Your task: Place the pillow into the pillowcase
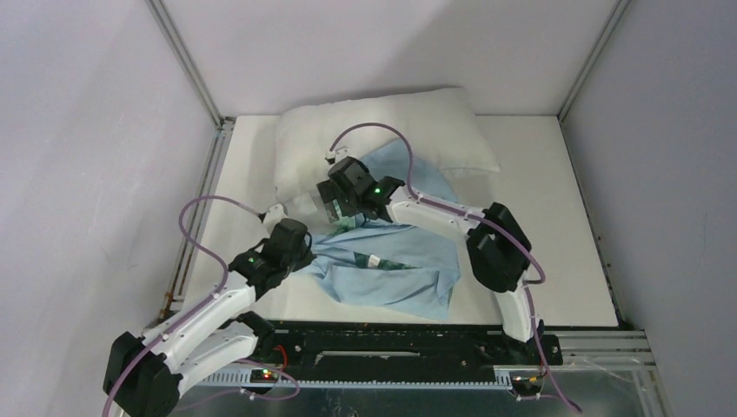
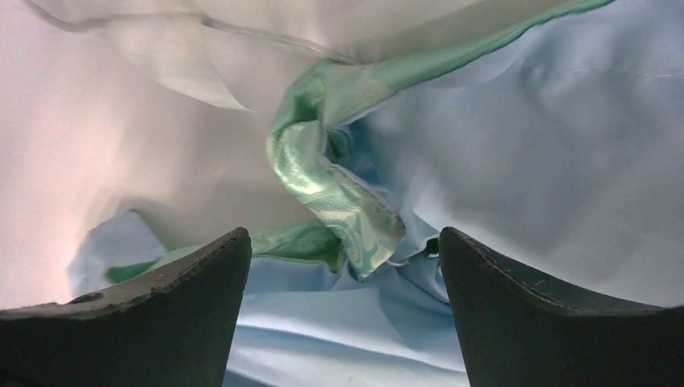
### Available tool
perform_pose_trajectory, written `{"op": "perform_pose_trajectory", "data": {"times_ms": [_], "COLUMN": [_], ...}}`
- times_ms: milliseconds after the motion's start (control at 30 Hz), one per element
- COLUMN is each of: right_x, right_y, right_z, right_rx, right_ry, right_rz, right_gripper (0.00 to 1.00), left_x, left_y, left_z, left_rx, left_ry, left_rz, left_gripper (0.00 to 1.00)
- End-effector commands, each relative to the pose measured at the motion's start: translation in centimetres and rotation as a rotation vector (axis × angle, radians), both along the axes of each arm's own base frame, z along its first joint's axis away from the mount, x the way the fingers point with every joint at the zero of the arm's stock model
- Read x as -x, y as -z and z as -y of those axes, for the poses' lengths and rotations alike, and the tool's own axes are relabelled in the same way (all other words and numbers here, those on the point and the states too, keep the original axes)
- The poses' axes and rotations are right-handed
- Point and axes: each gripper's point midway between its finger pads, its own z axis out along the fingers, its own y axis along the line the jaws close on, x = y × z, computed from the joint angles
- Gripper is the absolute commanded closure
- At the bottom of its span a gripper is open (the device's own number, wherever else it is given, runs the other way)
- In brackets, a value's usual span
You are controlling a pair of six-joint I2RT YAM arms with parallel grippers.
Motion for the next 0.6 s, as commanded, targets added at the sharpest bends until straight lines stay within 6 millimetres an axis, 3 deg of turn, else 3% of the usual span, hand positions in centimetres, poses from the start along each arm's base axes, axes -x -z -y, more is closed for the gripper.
{"op": "perform_pose_trajectory", "data": {"times_ms": [0,67,167,200,267,300,433,567], "right_x": [-1.8,-1.9,-2.4,-2.4,-2.6,-2.7,-3.0,-2.9], "right_y": [0.9,0.9,0.1,-0.2,-1.7,-2.8,-10.1,-19.7], "right_z": [0.5,-0.1,-1.1,-1.4,-1.6,-1.3,2.1,9.1], "right_rx": [0.020,-0.018,-0.052,-0.064,-0.085,-0.094,-0.152,-0.219], "right_ry": [0.041,0.023,0.005,-0.002,-0.004,0.004,0.069,0.198], "right_rz": [-0.040,-0.055,-0.063,-0.071,-0.071,-0.061,0.021,0.168], "right_gripper": [0.13,0.17,0.31,0.43,0.83,0.98,1.00,1.00], "left_x": [-0.7,-0.8,-0.9,-0.9,-1.0,-1.1,-1.2,-1.0], "left_y": [-2.1,-2.6,-3.5,-4.0,-5.3,-6.1,-10.7,-16.1], "left_z": [-0.9,-1.0,-1.2,-1.3,-1.7,-1.9,-2.4,-3.4], "left_rx": [-0.021,-0.022,-0.028,-0.031,-0.043,-0.050,-0.069,-0.100], "left_ry": [-0.030,-0.032,-0.037,-0.038,-0.043,-0.040,-0.022,-0.004], "left_rz": [0.062,0.072,0.088,0.097,0.121,0.135,0.212,0.300], "left_gripper": [1.00,1.00,1.00,1.00,1.00,1.00,1.00,1.00]}}
